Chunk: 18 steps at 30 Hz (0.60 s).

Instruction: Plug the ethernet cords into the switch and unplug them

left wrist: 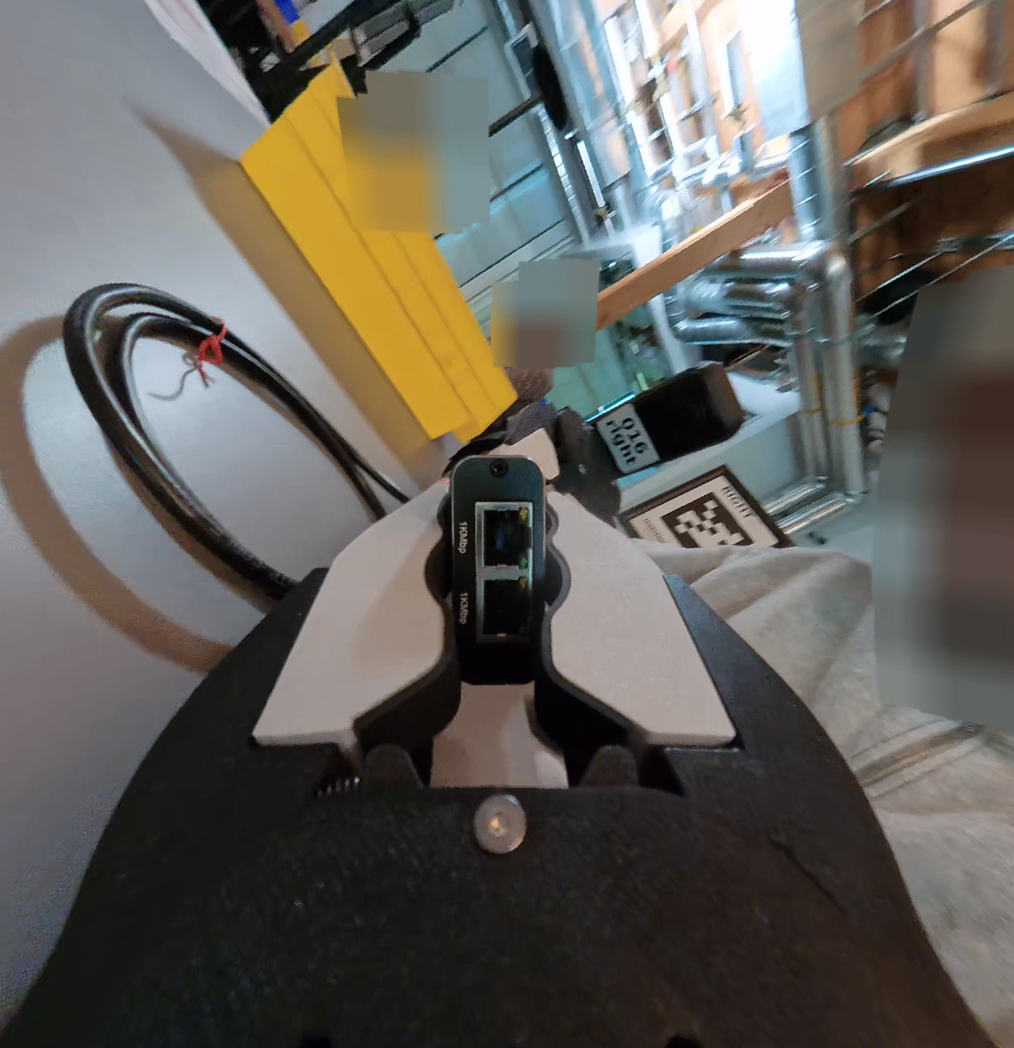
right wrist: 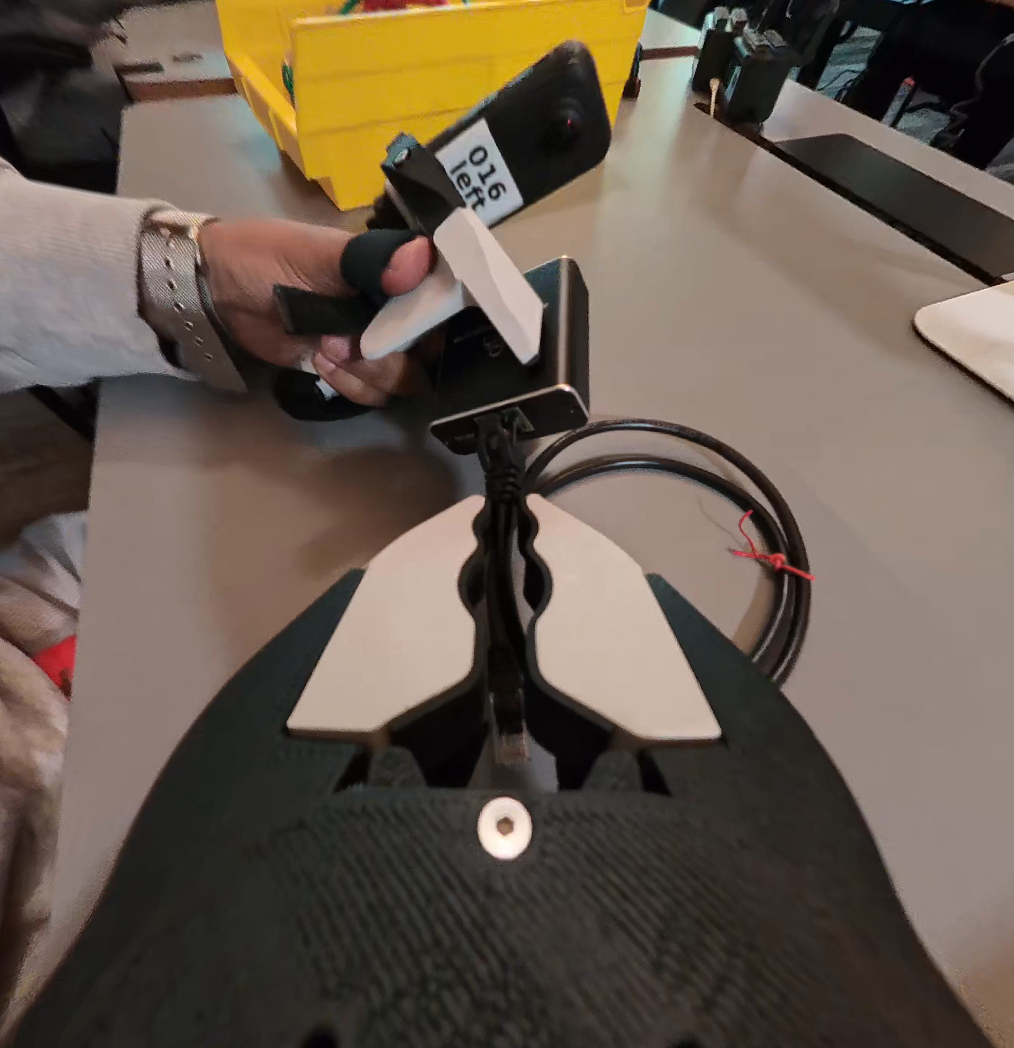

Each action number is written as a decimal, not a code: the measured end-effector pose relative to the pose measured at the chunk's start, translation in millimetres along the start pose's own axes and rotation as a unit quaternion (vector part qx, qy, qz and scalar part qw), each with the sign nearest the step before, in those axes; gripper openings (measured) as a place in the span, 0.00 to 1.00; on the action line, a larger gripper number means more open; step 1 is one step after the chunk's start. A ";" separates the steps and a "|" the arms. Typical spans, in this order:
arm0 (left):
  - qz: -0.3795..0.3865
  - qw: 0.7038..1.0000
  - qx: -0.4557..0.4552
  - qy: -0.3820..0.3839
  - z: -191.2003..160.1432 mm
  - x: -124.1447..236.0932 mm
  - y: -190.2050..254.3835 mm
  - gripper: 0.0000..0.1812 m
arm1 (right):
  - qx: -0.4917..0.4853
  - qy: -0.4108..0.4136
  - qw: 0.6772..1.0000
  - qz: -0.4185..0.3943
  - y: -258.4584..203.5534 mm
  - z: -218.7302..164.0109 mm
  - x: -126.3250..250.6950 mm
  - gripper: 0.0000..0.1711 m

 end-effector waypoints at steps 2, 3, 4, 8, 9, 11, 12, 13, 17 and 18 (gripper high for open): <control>-0.005 1.000 -0.010 -0.001 -0.8 -1.2 1.6 0.15 | 0.011 -0.001 1.000 -0.001 -0.4 -0.8 1.6 0.05; 0.002 1.000 -0.026 -0.007 -1.8 -2.4 3.3 0.17 | 0.023 -0.006 1.000 -0.002 -0.9 -1.6 2.4 0.05; 0.011 0.999 -0.040 -0.011 -2.9 -3.9 5.0 0.19 | 0.037 -0.012 0.999 -0.001 -1.7 -2.5 3.2 0.05; 0.019 0.998 -0.059 -0.003 -2.3 -3.8 7.1 0.33 | 0.076 -0.033 0.996 0.014 -3.3 -5.1 5.4 0.05; 0.021 0.998 -0.061 0.011 -0.6 -1.6 6.9 0.35 | 0.084 -0.037 0.996 0.020 -3.6 -5.6 5.8 0.05; 0.034 0.996 -0.067 0.037 3.2 4.6 6.1 0.39 | 0.108 -0.044 0.993 0.032 -5.1 -6.5 7.2 0.05; 0.044 0.995 -0.073 0.043 5.1 7.9 6.1 0.40 | 0.126 -0.047 0.990 0.039 -6.3 -7.0 8.3 0.05; 0.054 0.994 -0.082 0.043 6.4 10.9 6.7 0.41 | 0.146 -0.049 0.987 0.045 -8.0 -7.5 9.3 0.05; 0.086 0.987 -0.134 -0.036 3.9 14.1 13.1 0.42 | 0.197 -0.038 0.978 0.062 -18.9 -4.7 9.8 0.05; 0.091 0.983 -0.145 -0.066 1.0 12.4 14.4 0.42 | 0.204 -0.038 0.976 0.065 -21.4 -4.5 8.7 0.05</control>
Point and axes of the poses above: each gripper's, where its closed fingertips meet, x back along the fingers, z out of its top, y = z × x across the jaws, the point moved 10 cm from there along x, back along the fingers, and after that the axes turned 10 degrees about z, right-handed, at the moved point
